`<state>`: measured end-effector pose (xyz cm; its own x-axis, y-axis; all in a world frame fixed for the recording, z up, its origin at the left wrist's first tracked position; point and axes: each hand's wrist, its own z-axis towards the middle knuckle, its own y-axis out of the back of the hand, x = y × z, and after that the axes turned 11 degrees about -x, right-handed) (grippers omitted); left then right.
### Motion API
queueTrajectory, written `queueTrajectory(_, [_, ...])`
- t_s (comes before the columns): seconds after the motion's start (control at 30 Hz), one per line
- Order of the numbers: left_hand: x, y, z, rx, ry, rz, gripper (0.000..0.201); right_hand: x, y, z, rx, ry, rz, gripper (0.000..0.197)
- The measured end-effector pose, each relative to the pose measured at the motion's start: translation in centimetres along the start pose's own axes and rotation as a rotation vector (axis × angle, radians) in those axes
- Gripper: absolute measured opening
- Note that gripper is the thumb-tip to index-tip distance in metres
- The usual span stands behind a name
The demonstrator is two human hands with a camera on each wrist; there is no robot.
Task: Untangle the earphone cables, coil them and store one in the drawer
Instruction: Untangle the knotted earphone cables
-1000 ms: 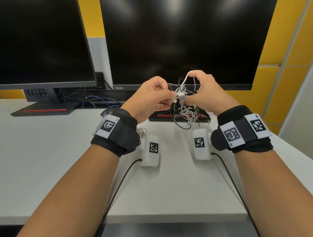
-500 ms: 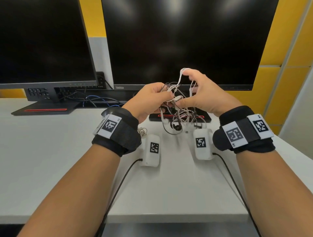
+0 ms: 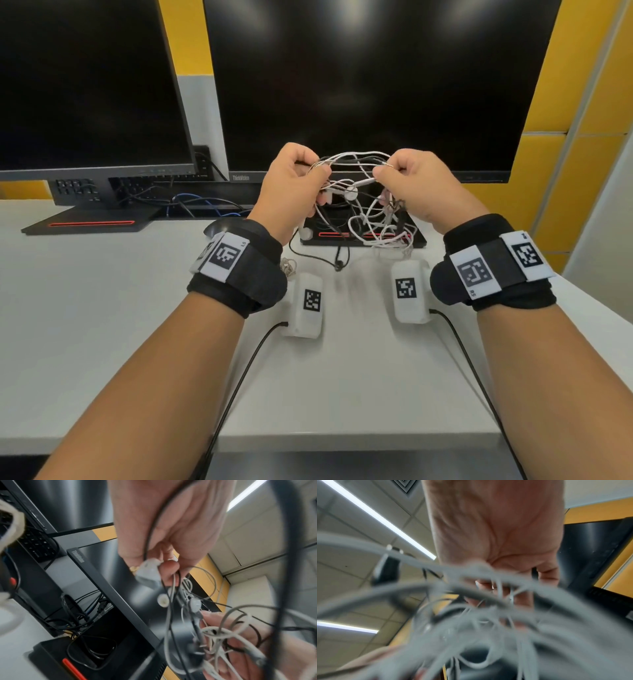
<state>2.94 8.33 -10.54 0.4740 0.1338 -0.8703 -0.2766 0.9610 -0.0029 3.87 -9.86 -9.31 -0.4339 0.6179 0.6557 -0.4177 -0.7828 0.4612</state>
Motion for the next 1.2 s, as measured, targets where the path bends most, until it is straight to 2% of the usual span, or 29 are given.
queueTrajectory(0.1, [0.1,0.1,0.1,0.017,-0.011,0.094,0.028,-0.2,0.0,0.1,0.005,0.011,0.03,0.005])
queueTrajectory(0.2, [0.2,0.1,0.1,0.022,0.0,0.214,0.041,0.0,0.1,0.0,0.011,0.057,0.076,0.019])
queueTrajectory(0.3, [0.4,0.0,0.3,0.005,0.007,0.319,0.043,0.3,0.5,-0.3,0.017,0.087,0.122,0.027])
queueTrajectory(0.4, [0.5,0.2,0.3,0.075,0.013,0.42,0.036,0.6,0.8,-0.5,0.016,0.058,0.234,0.035])
queueTrajectory(0.53, [0.3,0.3,0.2,0.152,0.003,0.494,0.046,1.0,0.9,-0.5,0.025,-0.017,0.453,0.036])
queueTrajectory(0.63, [0.1,0.4,0.1,0.161,0.005,0.446,0.053,0.9,0.8,-0.5,0.034,0.005,0.322,0.034])
queueTrajectory(0.77, [-0.2,0.1,-0.3,0.225,0.032,0.381,0.076,0.7,0.5,-0.6,0.132,0.012,0.089,0.022])
queueTrajectory(0.83, [-0.2,0.0,-0.5,0.236,0.017,0.358,0.075,0.8,0.6,-0.8,0.183,0.005,0.071,0.013])
queueTrajectory(0.87, [-0.2,0.0,-0.4,0.225,0.005,0.336,0.07,0.9,0.7,-0.9,0.198,0.011,0.049,0.015])
queueTrajectory(0.97, [-0.3,0.3,-0.2,0.187,0.001,0.274,0.055,0.8,0.9,-0.8,0.243,0.038,-0.093,0.043])
queueTrajectory(1.07, [-0.6,0.4,-0.1,0.168,0.088,0.117,0.047,0.7,1.0,-0.7,0.269,0.043,-0.183,0.08])
queueTrajectory(1.13, [-0.9,0.4,-0.2,0.173,0.146,-0.021,0.041,0.5,1.0,-0.5,0.25,0.042,-0.198,0.095])
queueTrajectory(1.2, [-1.2,0.5,-0.3,0.197,0.147,-0.05,0.035,0.4,0.9,-0.4,0.234,0.019,-0.206,0.103])
